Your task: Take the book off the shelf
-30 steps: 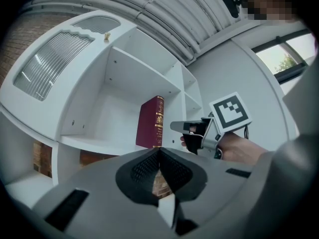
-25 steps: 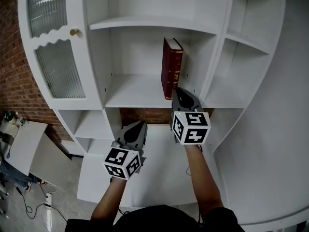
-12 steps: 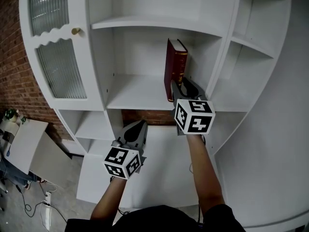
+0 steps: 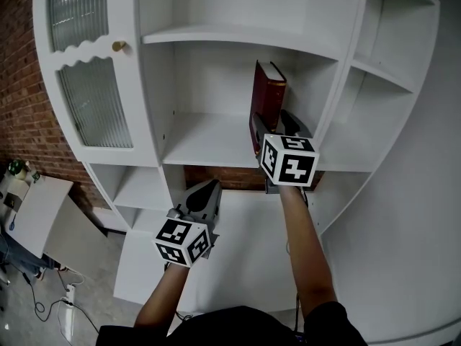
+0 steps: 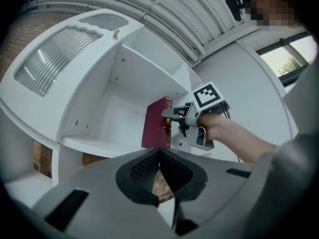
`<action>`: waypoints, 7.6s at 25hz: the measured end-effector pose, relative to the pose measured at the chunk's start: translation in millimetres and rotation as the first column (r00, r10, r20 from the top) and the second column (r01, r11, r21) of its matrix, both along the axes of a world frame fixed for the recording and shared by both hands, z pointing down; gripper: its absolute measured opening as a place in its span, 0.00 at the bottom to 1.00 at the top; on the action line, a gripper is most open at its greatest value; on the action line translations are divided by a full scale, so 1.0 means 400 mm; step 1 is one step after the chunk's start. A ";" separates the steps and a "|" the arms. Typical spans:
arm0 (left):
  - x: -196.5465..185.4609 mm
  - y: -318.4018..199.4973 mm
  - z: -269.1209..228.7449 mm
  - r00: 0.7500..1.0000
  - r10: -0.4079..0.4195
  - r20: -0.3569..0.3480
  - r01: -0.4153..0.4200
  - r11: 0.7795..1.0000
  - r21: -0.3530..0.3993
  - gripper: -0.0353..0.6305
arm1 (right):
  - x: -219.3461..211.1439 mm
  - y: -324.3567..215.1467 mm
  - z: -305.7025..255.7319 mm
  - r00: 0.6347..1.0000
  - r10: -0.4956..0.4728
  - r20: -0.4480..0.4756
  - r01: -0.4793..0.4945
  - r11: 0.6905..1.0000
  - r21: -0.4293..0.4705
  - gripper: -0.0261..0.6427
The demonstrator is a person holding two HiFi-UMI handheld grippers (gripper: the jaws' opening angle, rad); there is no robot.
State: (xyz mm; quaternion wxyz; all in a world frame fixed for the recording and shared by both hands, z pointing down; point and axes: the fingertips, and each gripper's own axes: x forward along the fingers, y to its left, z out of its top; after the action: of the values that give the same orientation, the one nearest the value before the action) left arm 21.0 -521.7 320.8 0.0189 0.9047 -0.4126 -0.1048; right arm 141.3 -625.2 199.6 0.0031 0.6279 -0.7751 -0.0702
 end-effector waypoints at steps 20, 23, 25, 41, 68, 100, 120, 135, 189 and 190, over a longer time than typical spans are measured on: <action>-0.034 -0.007 0.019 1.000 -0.018 -0.009 0.017 0.999 -0.036 0.08 | 0.012 -0.136 0.036 0.998 0.057 -0.002 -0.057 0.996 -0.071 0.46; -0.030 -0.009 0.028 1.000 -0.016 -0.014 0.015 0.999 -0.050 0.08 | 0.009 -0.141 0.037 0.998 0.061 -0.007 -0.061 0.995 -0.073 0.46; -0.031 -0.009 0.030 1.000 -0.020 -0.016 0.020 0.998 -0.053 0.08 | 0.008 -0.150 0.040 0.998 0.063 -0.012 -0.064 0.995 -0.080 0.46; -0.036 -0.019 0.034 0.998 -0.041 -0.037 0.039 0.997 -0.060 0.08 | 0.014 -0.172 0.048 0.999 0.050 -0.009 -0.050 0.996 -0.070 0.46; -0.047 0.016 0.005 0.998 -0.028 -0.048 0.026 0.999 -0.033 0.08 | -0.008 -0.112 0.041 1.000 0.029 -0.004 -0.029 0.998 -0.060 0.40; -0.115 0.238 0.001 0.997 0.047 -0.056 -0.049 0.998 -0.033 0.08 | -0.056 0.190 0.054 0.997 0.057 0.041 -0.055 0.997 -0.056 0.40; -0.168 0.381 0.001 0.995 0.087 -0.038 -0.088 0.996 -0.028 0.08 | -0.086 0.366 0.082 0.993 0.104 0.056 -0.101 0.993 -0.058 0.40; -0.227 0.491 0.029 0.995 0.085 -0.043 -0.087 0.995 -0.044 0.08 | -0.111 0.499 0.164 0.992 0.119 0.053 -0.113 0.988 -0.101 0.40; -0.015 0.876 0.064 0.999 0.007 -0.041 -0.010 0.998 -0.061 0.08 | -0.010 1.084 0.346 0.995 -0.036 0.096 0.045 0.995 -0.093 0.40; -0.010 0.893 0.067 0.999 0.004 -0.037 -0.007 0.998 -0.061 0.08 | -0.008 1.100 0.349 0.994 -0.042 0.098 0.051 0.995 -0.091 0.40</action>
State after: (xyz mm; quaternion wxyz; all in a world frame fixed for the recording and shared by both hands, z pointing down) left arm 16.9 -164.6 347.5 0.0547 0.9027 -0.4127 -0.1089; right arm 138.0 -185.1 339.0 -0.0062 0.6113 -0.7913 -0.0038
